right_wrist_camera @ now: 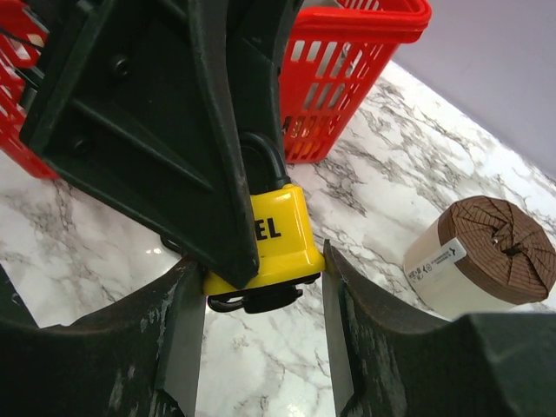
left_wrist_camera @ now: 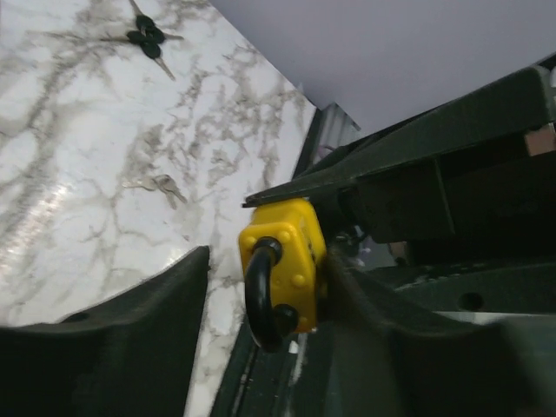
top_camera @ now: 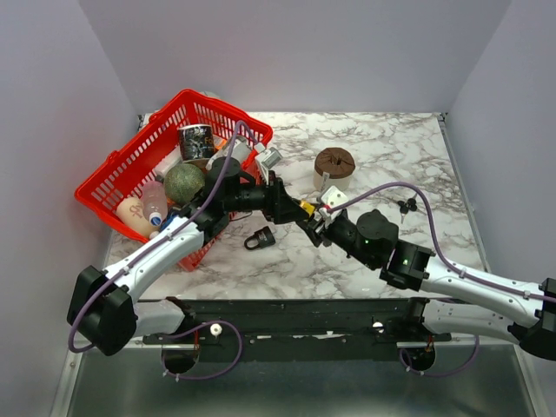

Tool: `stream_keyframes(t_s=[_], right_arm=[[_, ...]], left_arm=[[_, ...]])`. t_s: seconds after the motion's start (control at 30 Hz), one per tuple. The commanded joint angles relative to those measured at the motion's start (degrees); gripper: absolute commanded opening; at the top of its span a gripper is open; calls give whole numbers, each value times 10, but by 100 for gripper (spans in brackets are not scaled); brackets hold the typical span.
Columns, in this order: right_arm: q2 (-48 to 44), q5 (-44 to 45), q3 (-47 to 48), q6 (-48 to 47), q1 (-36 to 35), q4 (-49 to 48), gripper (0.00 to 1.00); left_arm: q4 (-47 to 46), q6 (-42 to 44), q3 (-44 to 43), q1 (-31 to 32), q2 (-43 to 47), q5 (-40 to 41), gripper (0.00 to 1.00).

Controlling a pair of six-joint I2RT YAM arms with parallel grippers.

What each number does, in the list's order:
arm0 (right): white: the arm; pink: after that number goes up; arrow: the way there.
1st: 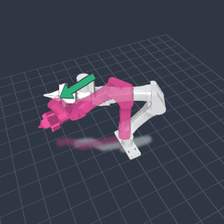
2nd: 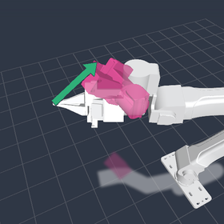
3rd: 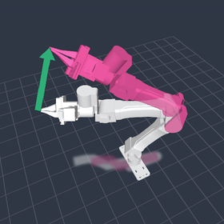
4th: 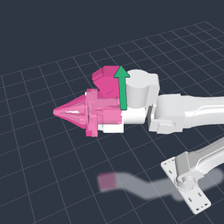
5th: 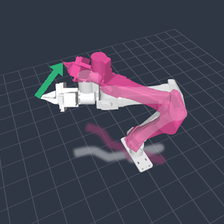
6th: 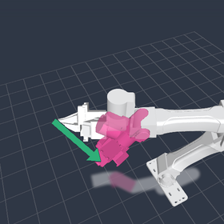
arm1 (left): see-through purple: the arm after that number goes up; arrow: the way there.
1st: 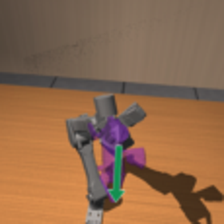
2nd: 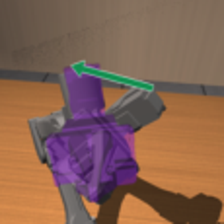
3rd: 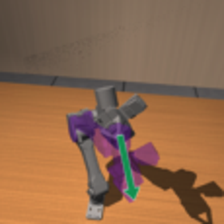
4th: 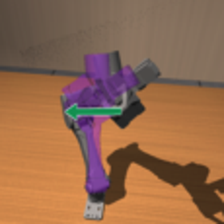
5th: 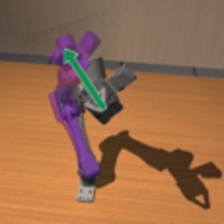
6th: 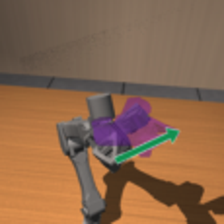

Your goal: Unlock with the key

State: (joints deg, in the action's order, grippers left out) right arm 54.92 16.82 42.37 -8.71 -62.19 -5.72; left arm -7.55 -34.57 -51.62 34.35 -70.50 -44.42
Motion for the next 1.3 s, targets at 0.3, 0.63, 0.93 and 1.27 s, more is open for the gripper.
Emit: stream_keyframes(t_s=[0.3,0.63,0.93,1.27], right_arm=[[-17,20,-11,28,-5,-21,33],[-37,-163,-19,236,162,12,86],[3,-356,46,514,233,-21,87],[70,-417,23,634,233,-97,75]], left_arm=[[-2,12,8,2,2,3,0],[-11,57,54,-60,136,137,0],[-98,86,93,-63,192,47,0],[-121,96,105,-62,207,24,0]])
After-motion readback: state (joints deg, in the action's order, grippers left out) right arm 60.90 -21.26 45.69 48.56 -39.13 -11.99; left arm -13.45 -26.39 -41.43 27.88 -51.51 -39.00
